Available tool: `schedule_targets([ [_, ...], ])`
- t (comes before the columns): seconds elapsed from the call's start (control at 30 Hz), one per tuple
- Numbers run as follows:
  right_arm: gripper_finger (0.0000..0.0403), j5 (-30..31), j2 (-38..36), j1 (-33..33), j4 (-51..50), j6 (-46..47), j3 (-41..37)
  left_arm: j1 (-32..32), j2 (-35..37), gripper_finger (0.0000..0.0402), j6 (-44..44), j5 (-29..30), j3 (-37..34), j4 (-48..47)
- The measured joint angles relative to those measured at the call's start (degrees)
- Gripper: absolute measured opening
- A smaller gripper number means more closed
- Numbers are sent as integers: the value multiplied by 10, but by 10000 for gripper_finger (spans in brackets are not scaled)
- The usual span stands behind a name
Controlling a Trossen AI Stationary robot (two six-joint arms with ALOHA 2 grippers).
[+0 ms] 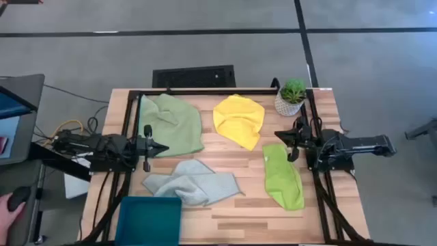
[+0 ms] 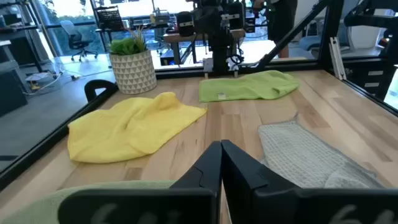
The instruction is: Fold microfiber towels
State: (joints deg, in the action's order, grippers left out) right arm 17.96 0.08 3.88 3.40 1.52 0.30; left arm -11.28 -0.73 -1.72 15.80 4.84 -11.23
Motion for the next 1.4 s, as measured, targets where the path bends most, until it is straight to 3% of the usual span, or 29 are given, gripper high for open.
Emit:
schedule_targets([
  [1.4, 33, 0, 0, 0, 1, -8, 0, 0, 0, 0, 0, 0, 0, 0],
])
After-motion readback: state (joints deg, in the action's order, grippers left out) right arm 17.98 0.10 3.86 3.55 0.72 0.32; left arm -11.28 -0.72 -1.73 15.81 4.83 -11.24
